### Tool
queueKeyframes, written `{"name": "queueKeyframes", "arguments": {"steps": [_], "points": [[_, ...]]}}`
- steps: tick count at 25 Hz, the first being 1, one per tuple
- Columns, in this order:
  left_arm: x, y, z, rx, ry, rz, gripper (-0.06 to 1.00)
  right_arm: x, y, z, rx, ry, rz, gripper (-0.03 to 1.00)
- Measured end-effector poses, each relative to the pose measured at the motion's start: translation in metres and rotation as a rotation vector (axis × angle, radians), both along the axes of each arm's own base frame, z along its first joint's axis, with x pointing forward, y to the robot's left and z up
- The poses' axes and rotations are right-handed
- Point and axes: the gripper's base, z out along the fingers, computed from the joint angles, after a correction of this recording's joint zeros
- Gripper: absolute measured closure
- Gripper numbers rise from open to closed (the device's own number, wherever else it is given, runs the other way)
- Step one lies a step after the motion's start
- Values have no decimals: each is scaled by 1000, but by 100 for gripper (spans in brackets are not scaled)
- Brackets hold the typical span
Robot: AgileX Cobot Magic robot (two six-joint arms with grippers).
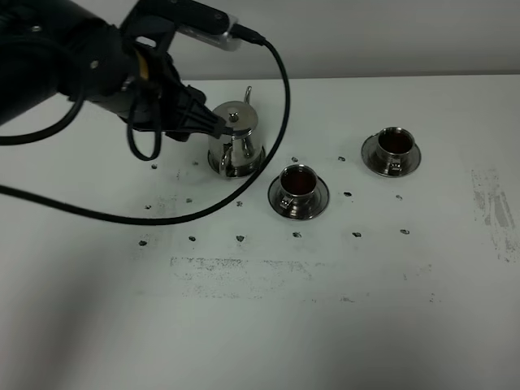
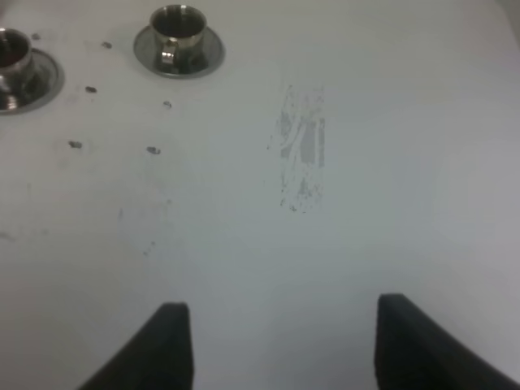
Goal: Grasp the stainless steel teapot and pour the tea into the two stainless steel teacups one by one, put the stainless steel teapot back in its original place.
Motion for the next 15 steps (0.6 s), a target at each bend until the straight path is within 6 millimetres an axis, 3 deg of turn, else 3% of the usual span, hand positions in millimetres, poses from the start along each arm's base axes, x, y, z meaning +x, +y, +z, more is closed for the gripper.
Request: {"name": "queueKeyframes", "arguments": {"steps": [5, 15], "points": [[-29, 38, 22, 0, -64, 43, 44, 0, 0, 0, 0, 0, 0, 46], [-94, 110, 38, -10, -119, 198, 44, 0, 0, 0, 0, 0, 0, 46]]}}
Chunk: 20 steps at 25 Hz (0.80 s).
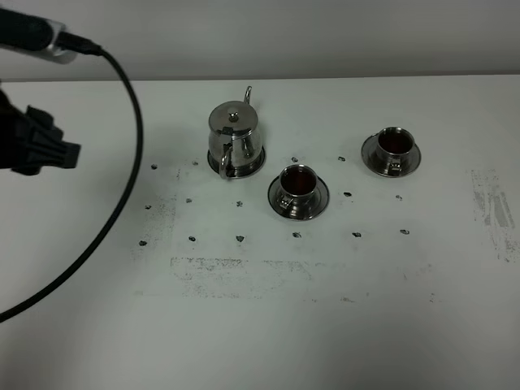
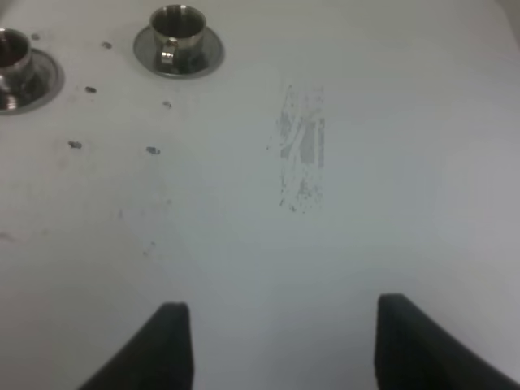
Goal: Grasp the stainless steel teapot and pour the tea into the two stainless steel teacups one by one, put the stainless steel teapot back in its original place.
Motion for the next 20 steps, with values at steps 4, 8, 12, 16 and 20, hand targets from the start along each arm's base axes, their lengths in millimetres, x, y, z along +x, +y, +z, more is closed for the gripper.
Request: {"name": "queueKeyframes", "arguments": {"steps": [4, 8, 12, 16, 20], "points": [[-37, 33, 4, -6, -17, 120, 44, 0, 0, 0, 0, 0, 0, 46], [-82, 57, 4, -16, -34, 222, 44, 0, 0, 0, 0, 0, 0, 46], [-123, 64, 0, -59, -52, 239, 44, 0, 0, 0, 0, 0, 0, 46], [-154, 63, -15, -113, -15, 227, 44, 0, 0, 0, 0, 0, 0, 46], [-177, 64, -35, -129, 12, 222, 44, 0, 0, 0, 0, 0, 0, 46]]}}
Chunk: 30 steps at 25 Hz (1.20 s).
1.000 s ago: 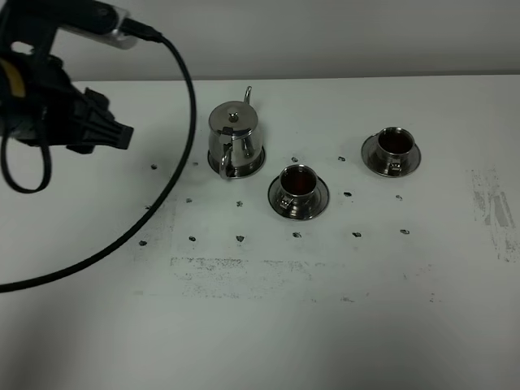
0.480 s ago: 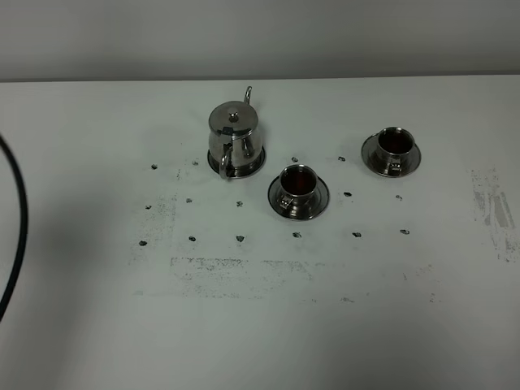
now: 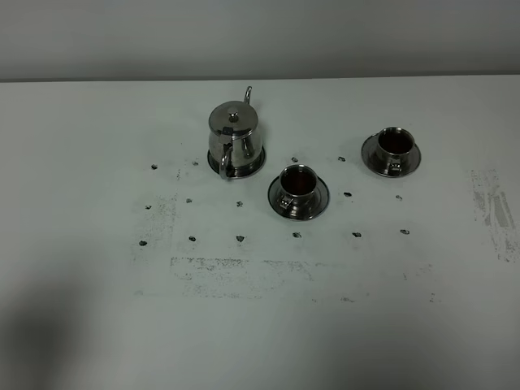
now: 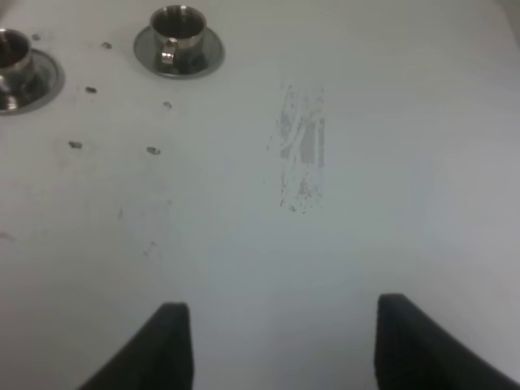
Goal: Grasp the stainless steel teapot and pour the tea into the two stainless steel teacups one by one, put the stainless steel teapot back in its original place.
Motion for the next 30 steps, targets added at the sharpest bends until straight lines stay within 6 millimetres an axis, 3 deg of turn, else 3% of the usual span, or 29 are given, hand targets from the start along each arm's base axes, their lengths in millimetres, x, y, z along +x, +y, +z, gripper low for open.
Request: {"name": "queueKeyframes", "arguments": {"steps": [12, 30], "points": [[-30, 0, -28, -57, -52, -9, 44, 0, 0, 0, 0, 0, 0, 46], [-61, 5, -26, -67, -277, -5, 45, 0, 0, 0, 0, 0, 0, 46]]}}
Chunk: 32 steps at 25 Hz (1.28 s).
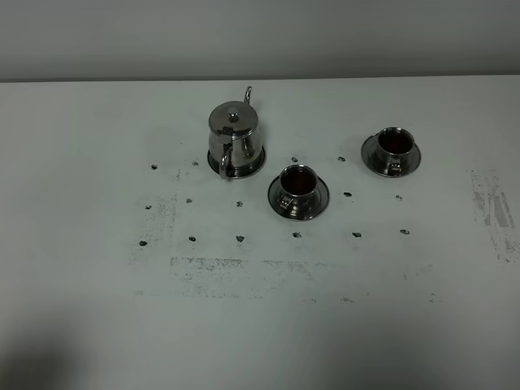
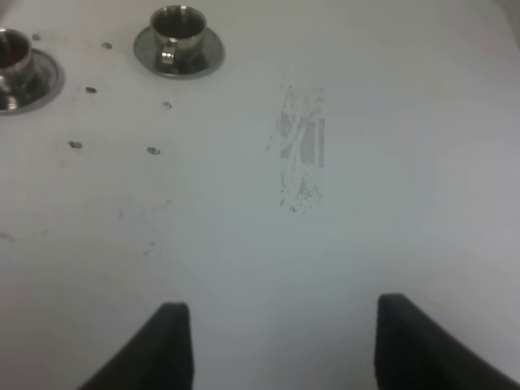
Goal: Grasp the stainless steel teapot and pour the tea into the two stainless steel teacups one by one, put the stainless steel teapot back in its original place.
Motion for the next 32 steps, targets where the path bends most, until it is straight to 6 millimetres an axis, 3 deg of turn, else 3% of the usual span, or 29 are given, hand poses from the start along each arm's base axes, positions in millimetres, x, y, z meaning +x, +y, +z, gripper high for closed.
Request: {"name": "queueKeyframes", "arguments": {"steps": [9, 17, 32], "points": [[0, 0, 0, 1, -1, 3, 45, 0, 0, 0, 0, 0, 0, 46], [-1, -1, 0, 12, 0, 128, 45, 0, 0, 0, 0, 0, 0, 46], [-1, -2, 0, 10, 0, 124, 45, 0, 0, 0, 0, 0, 0, 46]]}}
